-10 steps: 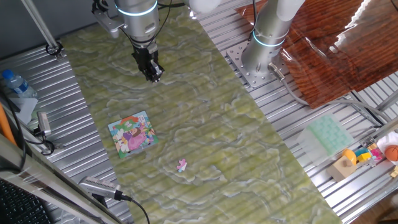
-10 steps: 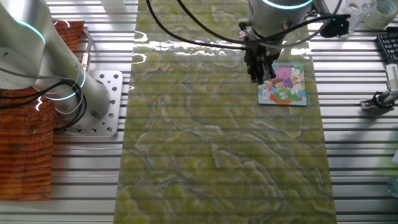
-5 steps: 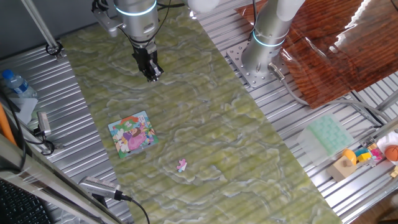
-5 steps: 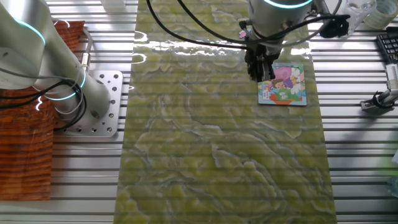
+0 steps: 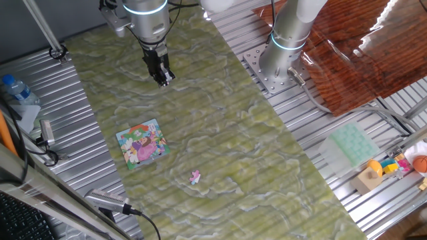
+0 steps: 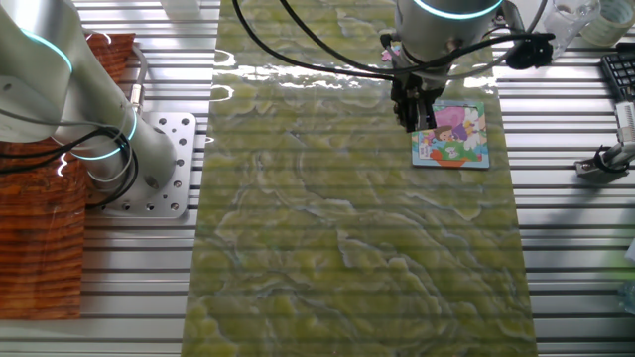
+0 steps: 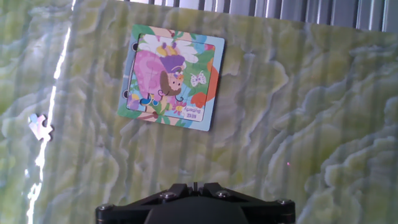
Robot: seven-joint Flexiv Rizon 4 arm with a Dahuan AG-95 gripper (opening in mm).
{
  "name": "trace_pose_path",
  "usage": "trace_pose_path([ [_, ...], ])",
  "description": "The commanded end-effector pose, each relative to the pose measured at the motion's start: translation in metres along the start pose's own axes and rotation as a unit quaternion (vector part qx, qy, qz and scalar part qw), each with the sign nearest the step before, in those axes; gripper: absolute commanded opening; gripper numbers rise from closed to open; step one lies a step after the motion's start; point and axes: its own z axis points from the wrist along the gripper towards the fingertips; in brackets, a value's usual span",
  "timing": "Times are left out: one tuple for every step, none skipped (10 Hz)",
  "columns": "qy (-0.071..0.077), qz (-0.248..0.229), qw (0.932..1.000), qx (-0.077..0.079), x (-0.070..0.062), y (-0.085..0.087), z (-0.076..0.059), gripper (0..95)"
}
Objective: Assemble one piece of a puzzle
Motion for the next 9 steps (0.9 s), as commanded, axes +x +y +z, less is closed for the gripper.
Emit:
trace_pose_path([
  [0.001, 0.041, 0.9991, 0.013, 0.0, 0.0, 0.0, 0.0],
  [0.002, 0.042, 0.9989, 0.02, 0.0, 0.0, 0.0, 0.0],
  [0.002, 0.036, 0.9991, 0.022, 0.0, 0.0, 0.0, 0.0],
  [0.002, 0.022, 0.9996, 0.02, 0.001, 0.001, -0.001, 0.0],
  [0.01, 0.028, 0.9994, 0.019, 0.0, 0.002, -0.001, 0.0],
  [0.016, 0.024, 0.9994, 0.019, 0.0, 0.003, 0.0, 0.0],
  [0.017, 0.03, 0.9993, 0.016, -0.002, 0.006, 0.003, 0.0],
  [0.017, 0.03, 0.9992, 0.022, -0.005, 0.013, 0.008, 0.0],
  [0.017, 0.027, 0.9991, 0.026, -0.007, 0.019, 0.011, 0.0],
])
